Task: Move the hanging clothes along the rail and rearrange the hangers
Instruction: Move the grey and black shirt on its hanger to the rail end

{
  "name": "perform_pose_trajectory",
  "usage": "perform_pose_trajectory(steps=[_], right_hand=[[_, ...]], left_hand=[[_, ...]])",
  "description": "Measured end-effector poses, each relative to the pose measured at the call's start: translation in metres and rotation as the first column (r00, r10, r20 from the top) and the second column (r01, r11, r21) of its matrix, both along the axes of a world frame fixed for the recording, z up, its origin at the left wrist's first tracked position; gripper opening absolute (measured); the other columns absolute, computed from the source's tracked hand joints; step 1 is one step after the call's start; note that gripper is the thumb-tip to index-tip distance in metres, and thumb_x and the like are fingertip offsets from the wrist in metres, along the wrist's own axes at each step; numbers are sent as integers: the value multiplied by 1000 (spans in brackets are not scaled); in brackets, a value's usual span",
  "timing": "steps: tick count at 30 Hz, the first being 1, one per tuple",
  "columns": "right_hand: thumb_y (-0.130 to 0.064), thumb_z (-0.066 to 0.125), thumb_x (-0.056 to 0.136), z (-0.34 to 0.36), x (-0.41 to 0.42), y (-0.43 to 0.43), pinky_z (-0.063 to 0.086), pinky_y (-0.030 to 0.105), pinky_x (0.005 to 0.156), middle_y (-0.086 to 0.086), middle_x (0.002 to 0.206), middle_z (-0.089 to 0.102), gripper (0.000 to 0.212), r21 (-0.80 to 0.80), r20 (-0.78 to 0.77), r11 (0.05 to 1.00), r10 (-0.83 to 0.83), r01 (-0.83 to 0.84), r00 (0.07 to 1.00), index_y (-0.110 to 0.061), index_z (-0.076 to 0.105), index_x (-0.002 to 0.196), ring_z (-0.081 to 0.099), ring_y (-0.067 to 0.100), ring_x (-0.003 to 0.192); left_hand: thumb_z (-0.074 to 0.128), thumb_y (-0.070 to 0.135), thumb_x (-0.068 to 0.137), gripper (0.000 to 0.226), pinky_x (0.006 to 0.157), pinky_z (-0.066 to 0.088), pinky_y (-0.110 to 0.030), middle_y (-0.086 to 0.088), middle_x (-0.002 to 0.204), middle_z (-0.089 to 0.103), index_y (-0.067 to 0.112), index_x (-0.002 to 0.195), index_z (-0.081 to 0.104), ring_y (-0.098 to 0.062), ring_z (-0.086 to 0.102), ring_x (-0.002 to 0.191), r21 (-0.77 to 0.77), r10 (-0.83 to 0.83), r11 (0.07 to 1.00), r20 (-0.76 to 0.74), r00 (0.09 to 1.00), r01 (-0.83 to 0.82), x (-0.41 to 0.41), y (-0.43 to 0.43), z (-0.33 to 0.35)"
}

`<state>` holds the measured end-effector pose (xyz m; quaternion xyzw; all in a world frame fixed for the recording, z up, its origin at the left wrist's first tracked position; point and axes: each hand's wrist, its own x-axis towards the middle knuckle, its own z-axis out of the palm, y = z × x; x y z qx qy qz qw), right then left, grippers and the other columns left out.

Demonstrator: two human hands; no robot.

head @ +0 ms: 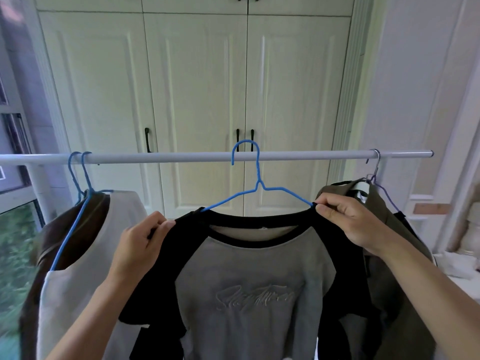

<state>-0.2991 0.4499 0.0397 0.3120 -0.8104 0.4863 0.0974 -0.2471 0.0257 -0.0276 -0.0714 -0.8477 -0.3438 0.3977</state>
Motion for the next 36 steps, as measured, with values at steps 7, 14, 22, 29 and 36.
perform_pose_trajectory(steps=[7,14,22,29,36], right_hand=[[-19,54,103,0,4,-1,39,21,62,-5,71,53,23,3,8,1000,2,-2,1000,-23,67,84,47,10,67],[-19,56,103,-1,2,16,37,22,61,-10,66,51,22,75,-45,996,-48,51,998,-23,67,84,44,5,62],[-20,58,102,3,0,35,40,22,64,9,71,61,18,128,-98,981,-133,145,986,-19,72,89,50,6,66],[-18,56,102,4,2,47,40,14,61,-13,65,57,21,63,-167,971,-217,230,962,-20,69,86,50,1,61],[-19,58,102,-1,3,71,41,18,64,-9,67,59,19,57,-86,963,-258,264,962,-20,70,88,52,1,64]], left_hand=[[42,44,102,23,77,39,-30,19,85,64,29,100,60,-4,52,77,-319,-47,948,-86,995,17,-2,72,52],[30,47,104,32,46,32,-28,9,55,37,23,94,49,-19,36,49,-483,-16,874,-128,992,-48,-44,101,55],[22,56,99,40,52,39,-34,4,59,51,27,99,49,-26,46,54,-482,-70,875,-56,996,34,-61,127,51],[32,54,103,34,52,43,-33,6,56,46,28,96,51,-22,50,54,-438,-44,899,-77,996,6,-70,145,47],[34,45,103,33,51,43,-35,9,69,57,22,87,51,-21,55,63,-407,-47,913,-113,992,-3,-82,150,31]])
